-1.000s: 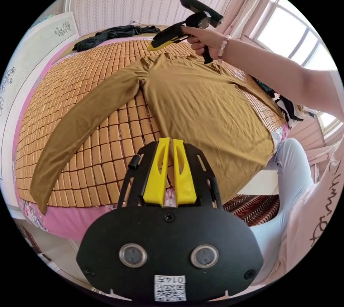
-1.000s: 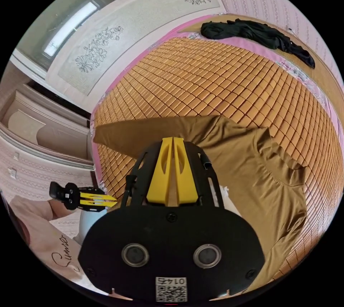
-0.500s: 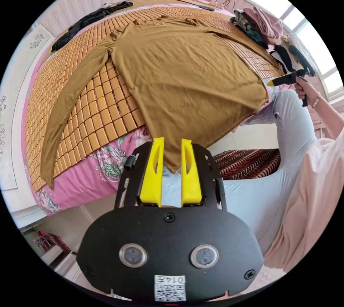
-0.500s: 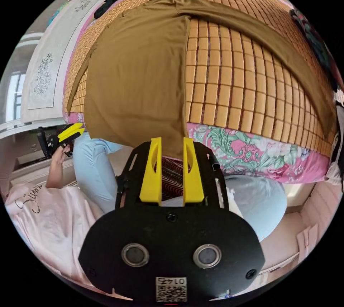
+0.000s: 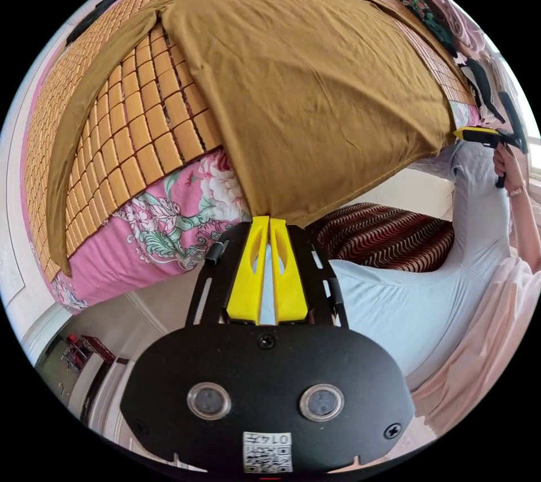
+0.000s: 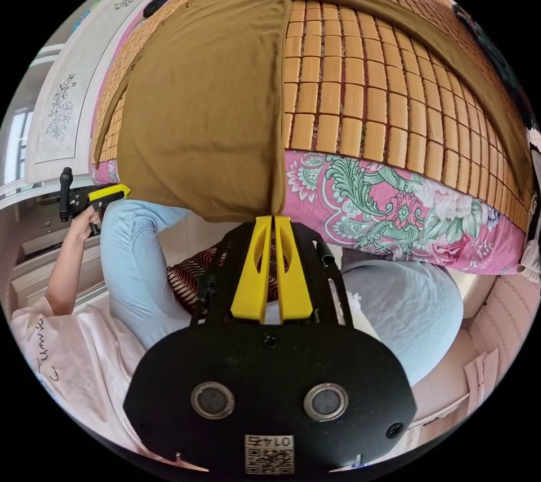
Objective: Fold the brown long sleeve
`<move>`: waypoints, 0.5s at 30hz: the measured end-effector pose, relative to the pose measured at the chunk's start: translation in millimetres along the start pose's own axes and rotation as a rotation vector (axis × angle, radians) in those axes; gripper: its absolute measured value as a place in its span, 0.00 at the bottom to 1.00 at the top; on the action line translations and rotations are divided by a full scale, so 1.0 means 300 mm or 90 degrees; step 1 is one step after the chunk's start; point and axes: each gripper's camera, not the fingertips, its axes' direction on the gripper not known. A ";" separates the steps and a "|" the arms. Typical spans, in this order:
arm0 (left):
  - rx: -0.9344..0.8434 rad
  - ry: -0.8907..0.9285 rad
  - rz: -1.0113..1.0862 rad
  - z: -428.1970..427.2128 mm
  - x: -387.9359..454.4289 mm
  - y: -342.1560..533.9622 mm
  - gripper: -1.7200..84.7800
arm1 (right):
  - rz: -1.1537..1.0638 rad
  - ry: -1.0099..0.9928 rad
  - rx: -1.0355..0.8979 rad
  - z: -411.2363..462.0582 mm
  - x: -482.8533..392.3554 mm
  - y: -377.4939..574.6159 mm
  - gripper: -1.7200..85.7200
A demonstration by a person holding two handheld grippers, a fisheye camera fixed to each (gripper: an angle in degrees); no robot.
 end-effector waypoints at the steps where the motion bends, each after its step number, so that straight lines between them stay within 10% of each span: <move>1: -0.001 0.000 0.000 -0.009 0.006 -0.002 0.01 | -0.004 0.004 -0.002 -0.006 0.003 0.005 0.03; 15: -0.019 0.017 0.006 0.077 0.107 -0.090 0.03 | -0.016 0.011 -0.043 -0.029 0.137 0.116 0.07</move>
